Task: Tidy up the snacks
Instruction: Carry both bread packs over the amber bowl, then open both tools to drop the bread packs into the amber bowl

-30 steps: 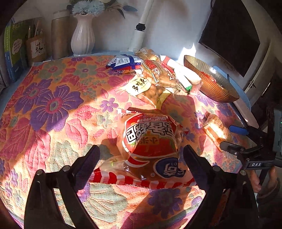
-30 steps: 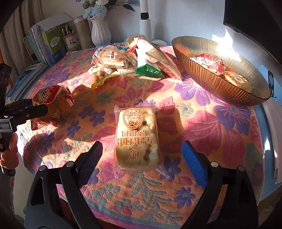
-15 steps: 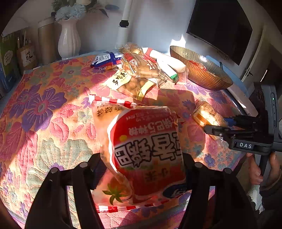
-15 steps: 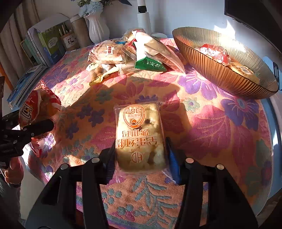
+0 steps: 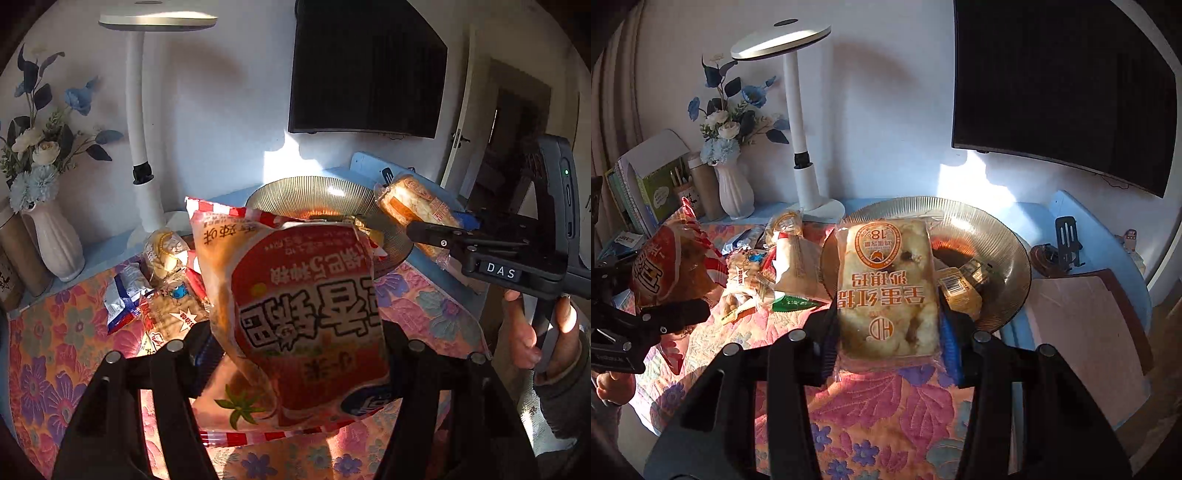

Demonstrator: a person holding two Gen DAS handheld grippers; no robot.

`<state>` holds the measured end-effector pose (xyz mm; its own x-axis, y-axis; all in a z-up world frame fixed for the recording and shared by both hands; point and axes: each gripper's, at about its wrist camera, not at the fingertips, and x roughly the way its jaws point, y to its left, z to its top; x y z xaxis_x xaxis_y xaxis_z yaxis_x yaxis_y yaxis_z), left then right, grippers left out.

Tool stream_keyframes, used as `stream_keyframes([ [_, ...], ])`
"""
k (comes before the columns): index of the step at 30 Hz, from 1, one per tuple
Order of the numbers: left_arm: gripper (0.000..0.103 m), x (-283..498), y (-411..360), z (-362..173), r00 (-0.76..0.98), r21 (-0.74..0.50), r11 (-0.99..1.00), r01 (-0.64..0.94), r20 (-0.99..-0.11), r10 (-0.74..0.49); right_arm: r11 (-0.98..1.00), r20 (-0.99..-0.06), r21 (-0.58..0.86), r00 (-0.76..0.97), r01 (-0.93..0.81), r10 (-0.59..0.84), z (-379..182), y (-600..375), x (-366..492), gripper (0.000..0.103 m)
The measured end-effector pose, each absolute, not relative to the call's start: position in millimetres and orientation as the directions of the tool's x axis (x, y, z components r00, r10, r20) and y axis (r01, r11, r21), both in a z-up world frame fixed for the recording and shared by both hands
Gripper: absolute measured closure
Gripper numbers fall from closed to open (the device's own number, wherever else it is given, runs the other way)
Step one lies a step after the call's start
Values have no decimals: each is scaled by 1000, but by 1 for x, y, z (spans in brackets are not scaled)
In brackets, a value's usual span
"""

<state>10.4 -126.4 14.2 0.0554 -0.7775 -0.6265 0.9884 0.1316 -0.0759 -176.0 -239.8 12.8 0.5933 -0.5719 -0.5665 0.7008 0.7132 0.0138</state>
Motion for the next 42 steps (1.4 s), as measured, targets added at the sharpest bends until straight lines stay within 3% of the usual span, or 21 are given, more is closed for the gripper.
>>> stream_keyframes([
  [3,37,8,-184,18,46,-50,102,994,-642,-765,673,-572,106,599,732,-561,19,-287,-182,56],
  [7,37,17,-252,14,-45,-108,34,994,-652,-757,576,-612,251,588,778,-528,12,-354,-183,56],
  [12,36,30,-322,1,-73,-145,38,989,-687,-723,525,-663,313,578,791,-476,-7,-411,-166,55],
  [14,30,35,-340,-3,-79,-160,44,986,-689,-721,542,-676,300,576,785,-460,-11,-421,-155,46],
  [15,25,37,-345,-3,-74,-162,51,986,-682,-728,549,-679,288,571,785,-461,-11,-424,-152,32],
  [16,17,41,-347,-2,-68,-167,62,984,-674,-735,549,-676,277,566,789,-472,-9,-424,-152,30],
  [17,17,44,-346,-1,-73,-180,67,981,-671,-738,554,-673,266,563,789,-480,-8,-422,-154,30],
  [29,17,68,-225,51,48,-160,167,973,-568,-822,639,-640,296,644,709,-418,9,-347,-171,33],
  [34,10,77,-140,70,150,-147,257,955,-507,-849,725,-582,289,716,625,-385,25,-288,-161,33],
  [39,10,89,-68,38,331,-96,443,892,-530,-781,812,-544,211,756,544,-365,5,-221,-146,32],
  [42,10,102,-40,2,368,-101,516,851,-587,-721,845,-560,205,767,495,-313,-23,-195,-130,21],
])
